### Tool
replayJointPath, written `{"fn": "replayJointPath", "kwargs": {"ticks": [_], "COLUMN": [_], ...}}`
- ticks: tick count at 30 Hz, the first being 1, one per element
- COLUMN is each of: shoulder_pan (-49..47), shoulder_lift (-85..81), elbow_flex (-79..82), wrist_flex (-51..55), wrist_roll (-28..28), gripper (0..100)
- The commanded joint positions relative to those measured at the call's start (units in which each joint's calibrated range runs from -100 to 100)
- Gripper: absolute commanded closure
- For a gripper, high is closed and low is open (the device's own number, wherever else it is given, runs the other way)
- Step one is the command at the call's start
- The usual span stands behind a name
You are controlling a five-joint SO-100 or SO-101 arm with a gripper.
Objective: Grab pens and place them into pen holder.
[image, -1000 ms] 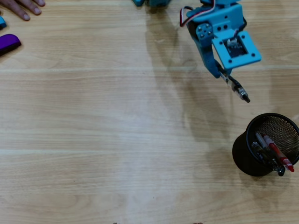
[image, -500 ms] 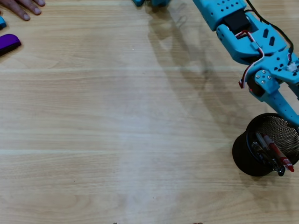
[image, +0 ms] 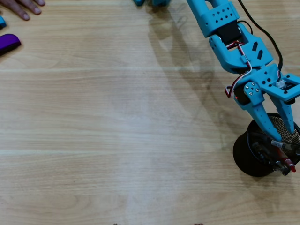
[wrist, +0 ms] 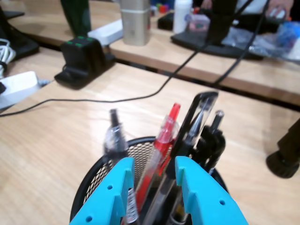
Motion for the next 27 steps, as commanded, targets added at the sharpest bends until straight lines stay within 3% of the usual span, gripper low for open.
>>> {"fn": "replayJointPath", "kwargs": {"ticks": [1,3,4,6,7,10,12,18,25,27], "shoulder_pan": [1.3,1.3,1.0,0.9,1.1,3.7,5.6,13.7,21.8,21.2], "shoulder_lift": [-4.5,-7.5,-13.3,-21.4,-30.4,-44.5,-53.9,-86.9,-127.4,-132.2], "elbow_flex": [-1.8,-1.0,0.4,2.8,8.1,22.6,36.6,80.9,109.2,110.5], "wrist_flex": [-0.6,1.9,11.4,27.2,45.2,64.3,67.6,64.1,63.7,67.7], "wrist_roll": [2.3,7.0,12.7,19.0,26.6,34.8,36.9,37.9,48.8,51.1], "gripper": [89,90,90,89,89,89,89,89,89,89]}}
